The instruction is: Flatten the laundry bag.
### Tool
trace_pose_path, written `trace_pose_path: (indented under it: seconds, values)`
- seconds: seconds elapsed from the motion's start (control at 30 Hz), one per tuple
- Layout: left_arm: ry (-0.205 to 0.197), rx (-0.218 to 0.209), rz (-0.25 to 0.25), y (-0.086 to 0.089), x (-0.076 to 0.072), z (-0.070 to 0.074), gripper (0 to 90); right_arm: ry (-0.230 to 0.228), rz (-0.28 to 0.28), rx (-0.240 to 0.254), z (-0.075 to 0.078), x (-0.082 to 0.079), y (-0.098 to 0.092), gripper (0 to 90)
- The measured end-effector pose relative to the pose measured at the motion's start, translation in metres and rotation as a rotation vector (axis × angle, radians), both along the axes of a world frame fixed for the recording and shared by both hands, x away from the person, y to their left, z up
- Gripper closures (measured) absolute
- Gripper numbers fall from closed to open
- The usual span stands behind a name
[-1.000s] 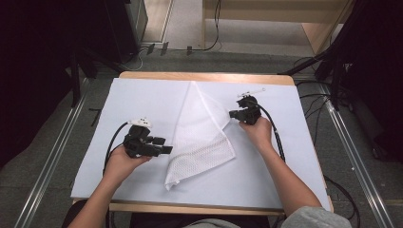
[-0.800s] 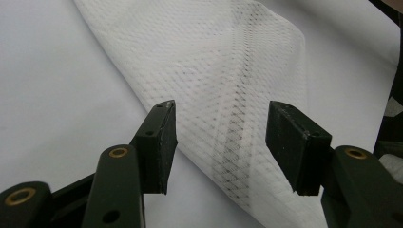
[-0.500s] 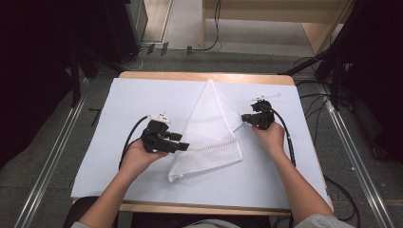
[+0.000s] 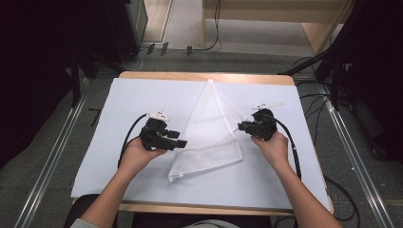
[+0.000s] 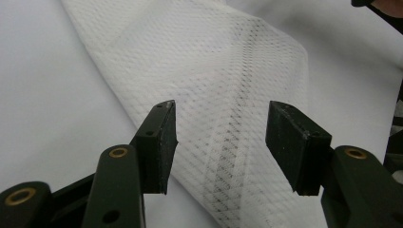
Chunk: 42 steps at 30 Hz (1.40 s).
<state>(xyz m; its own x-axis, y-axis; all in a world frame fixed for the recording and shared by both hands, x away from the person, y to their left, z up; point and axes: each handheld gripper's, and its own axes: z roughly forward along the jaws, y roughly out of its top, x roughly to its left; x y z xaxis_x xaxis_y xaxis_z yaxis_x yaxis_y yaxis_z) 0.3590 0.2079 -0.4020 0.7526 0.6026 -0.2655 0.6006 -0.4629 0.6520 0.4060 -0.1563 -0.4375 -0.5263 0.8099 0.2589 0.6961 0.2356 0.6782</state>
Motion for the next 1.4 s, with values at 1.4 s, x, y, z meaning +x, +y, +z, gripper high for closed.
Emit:
trace_pose_path:
  seconds: [1.4]
  values:
    - [-0.015,-0.012,0.119,0.049,0.012,0.002,44.6,0.042,0.098,-0.09,-0.025,-0.028,0.026,89.8]
